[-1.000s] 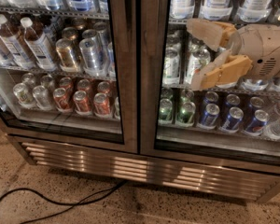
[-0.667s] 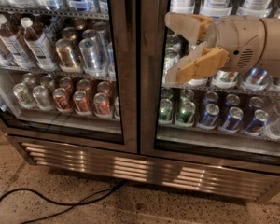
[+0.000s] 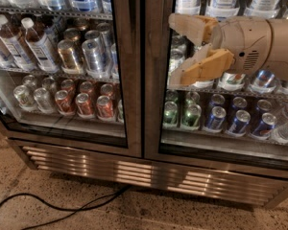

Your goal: Open right fridge door

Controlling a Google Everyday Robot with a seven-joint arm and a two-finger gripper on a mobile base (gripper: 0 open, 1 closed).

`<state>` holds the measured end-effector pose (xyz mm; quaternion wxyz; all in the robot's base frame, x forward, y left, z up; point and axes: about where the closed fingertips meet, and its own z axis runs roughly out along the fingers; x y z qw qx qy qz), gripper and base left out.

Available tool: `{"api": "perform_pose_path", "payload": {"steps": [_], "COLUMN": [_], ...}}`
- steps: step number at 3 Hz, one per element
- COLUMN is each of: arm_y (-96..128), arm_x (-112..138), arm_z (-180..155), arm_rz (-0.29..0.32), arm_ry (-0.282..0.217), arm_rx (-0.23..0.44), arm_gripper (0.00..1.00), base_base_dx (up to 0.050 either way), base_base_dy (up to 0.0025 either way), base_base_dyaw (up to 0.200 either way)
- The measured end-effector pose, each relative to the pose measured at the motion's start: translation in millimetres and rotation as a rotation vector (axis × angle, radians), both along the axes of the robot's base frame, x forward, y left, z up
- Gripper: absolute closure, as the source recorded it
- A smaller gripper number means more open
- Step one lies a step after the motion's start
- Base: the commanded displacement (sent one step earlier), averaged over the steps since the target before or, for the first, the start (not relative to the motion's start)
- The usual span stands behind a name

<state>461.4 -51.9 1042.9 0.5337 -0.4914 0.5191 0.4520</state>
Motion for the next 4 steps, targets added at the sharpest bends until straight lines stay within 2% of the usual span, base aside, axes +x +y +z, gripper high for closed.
{"api": "perform_pose_path", "payload": {"steps": [1, 2, 3, 4], "arm_y": [4.1, 4.1, 4.2, 4.2], "arm_x": [18.6, 18.6, 18.6, 18.6], "arm_z": [13.0, 13.0, 13.0, 13.0], "arm_rz": [-0.021, -0.021, -0.021, -0.021], "arm_ry": [0.015, 0.015, 0.015, 0.015], "arm_rx": [0.001, 0.001, 0.001, 0.001], "arm_gripper": [0.0, 0.0, 0.0, 0.19], "base_base_dx": [0.0, 0.0, 0.0, 0.0], "base_base_dy": [0.0, 0.0, 0.0, 0.0], "base_base_dyaw": [0.0, 0.194, 0.0, 0.0]}}
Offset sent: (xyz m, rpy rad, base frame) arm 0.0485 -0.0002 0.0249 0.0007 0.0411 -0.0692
